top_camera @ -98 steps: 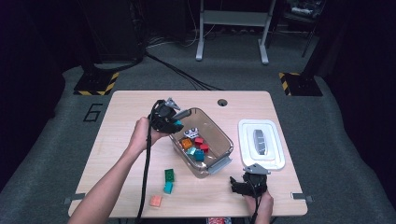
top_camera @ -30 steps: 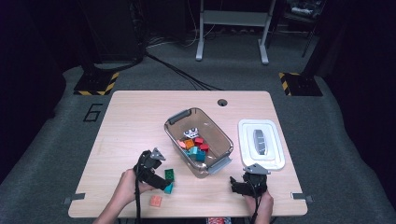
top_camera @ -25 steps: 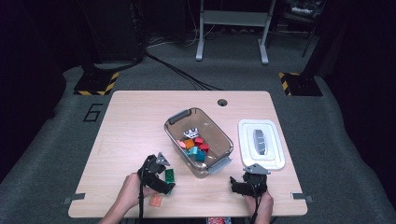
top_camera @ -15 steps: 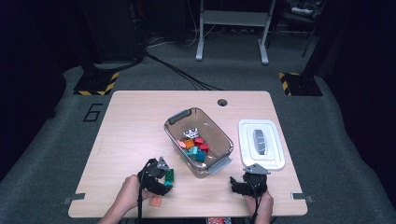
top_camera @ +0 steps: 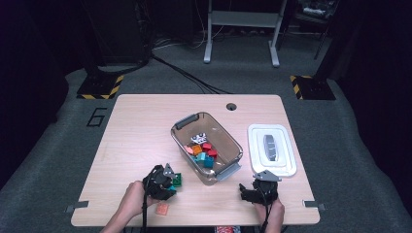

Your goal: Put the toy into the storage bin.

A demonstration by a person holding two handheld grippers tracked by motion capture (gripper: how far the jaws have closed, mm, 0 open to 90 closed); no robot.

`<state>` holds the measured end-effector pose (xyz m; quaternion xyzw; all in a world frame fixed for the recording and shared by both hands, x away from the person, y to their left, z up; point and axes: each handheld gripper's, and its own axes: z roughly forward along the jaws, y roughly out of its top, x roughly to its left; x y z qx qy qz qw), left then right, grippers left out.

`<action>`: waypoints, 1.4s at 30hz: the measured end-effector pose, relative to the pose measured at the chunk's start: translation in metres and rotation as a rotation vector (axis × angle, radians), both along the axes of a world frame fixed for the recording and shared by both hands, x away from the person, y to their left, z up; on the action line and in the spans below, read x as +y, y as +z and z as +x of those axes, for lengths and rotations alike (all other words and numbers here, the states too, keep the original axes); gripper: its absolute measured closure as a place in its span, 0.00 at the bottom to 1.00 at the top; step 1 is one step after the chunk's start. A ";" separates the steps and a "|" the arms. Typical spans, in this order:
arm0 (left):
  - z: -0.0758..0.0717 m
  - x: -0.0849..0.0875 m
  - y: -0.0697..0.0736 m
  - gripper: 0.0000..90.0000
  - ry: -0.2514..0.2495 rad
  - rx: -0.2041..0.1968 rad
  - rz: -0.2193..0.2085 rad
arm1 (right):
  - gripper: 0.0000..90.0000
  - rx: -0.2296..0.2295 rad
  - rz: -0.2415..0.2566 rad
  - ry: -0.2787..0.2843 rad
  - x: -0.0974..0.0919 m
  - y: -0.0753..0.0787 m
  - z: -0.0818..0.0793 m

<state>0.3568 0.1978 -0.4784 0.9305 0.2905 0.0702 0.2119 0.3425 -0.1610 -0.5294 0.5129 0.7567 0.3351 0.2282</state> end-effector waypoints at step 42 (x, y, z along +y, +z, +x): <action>0.067 0.039 0.114 0.75 0.125 -0.169 -0.109 | 0.14 0.000 0.000 0.000 0.000 0.000 0.000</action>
